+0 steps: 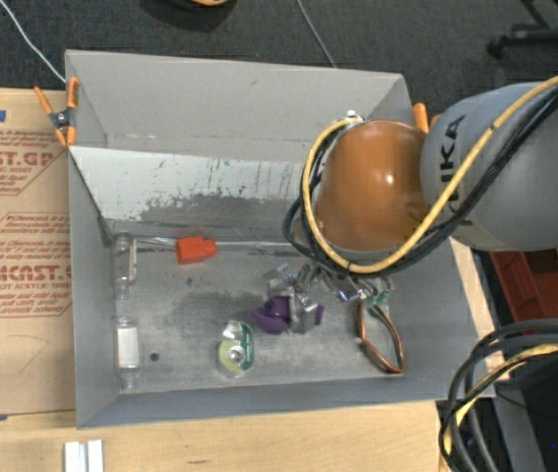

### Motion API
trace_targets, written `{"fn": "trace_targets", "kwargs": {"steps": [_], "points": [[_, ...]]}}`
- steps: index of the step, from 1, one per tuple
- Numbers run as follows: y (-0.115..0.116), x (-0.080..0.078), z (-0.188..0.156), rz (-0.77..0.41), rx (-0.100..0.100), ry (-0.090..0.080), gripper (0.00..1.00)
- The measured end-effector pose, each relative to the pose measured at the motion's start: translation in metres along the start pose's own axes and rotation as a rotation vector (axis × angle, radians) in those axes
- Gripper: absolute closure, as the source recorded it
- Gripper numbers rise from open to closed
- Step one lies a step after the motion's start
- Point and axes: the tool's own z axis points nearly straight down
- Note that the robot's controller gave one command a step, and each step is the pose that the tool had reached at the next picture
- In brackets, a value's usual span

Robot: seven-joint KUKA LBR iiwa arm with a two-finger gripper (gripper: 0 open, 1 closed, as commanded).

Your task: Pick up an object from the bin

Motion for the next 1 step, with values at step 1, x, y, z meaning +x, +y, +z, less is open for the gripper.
{"fn": "trace_targets", "kwargs": {"steps": [1], "points": [[0.0003,0.0071,0.0972,0.030,-0.005,0.013,1.00]]}}
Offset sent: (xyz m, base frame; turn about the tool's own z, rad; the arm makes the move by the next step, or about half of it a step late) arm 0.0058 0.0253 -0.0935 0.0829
